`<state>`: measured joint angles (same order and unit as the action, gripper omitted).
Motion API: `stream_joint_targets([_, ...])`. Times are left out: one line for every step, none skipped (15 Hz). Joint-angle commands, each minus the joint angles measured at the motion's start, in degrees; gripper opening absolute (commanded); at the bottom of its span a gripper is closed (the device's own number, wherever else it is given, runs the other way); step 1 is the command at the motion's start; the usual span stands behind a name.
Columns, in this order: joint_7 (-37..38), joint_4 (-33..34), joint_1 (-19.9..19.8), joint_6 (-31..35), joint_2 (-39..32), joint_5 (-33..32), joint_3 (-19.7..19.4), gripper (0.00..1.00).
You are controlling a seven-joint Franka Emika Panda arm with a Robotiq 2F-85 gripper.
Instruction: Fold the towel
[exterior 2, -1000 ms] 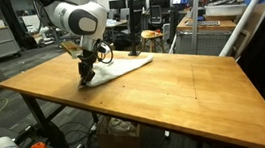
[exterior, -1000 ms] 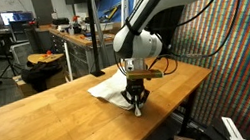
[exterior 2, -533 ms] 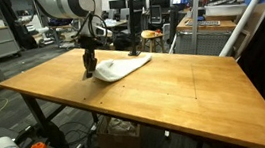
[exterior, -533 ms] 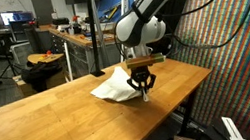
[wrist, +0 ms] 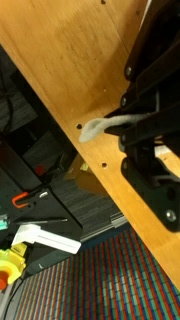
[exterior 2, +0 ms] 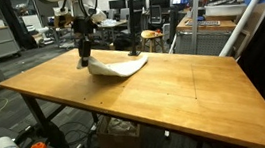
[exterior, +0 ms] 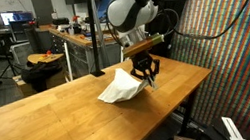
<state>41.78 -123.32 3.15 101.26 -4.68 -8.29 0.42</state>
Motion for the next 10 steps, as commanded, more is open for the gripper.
stream_joint_targets([1.9,4.4,0.8,-5.8,-2.9,-2.7,0.7,0.06])
stream_joint_targets([2.0,5.3,0.9,-6.3,-3.6,-2.5,0.6,0.06])
stream_joint_targets([2.2,6.7,0.9,-6.5,-4.4,-1.9,0.5,0.06])
stream_joint_targets([2.7,8.0,1.0,-6.6,-5.3,-1.7,0.4,0.06])
stream_joint_targets([3.1,10.1,1.1,-7.0,-6.4,-1.4,0.3,0.06])
stream_joint_targets([3.5,11.9,1.1,-7.3,-7.3,-1.1,0.3,0.06])
stream_joint_targets([4.0,13.9,1.3,-7.4,-8.3,-1.0,0.3,0.06])
stream_joint_targets([4.3,16.0,1.4,-7.7,-9.2,-0.9,0.2,0.06])
stream_joint_targets([4.7,18.1,1.5,-8.1,-10.3,-0.9,0.1,0.06])
stream_joint_targets([5.1,19.9,1.7,-8.5,-11.3,-0.9,0.0,0.06])
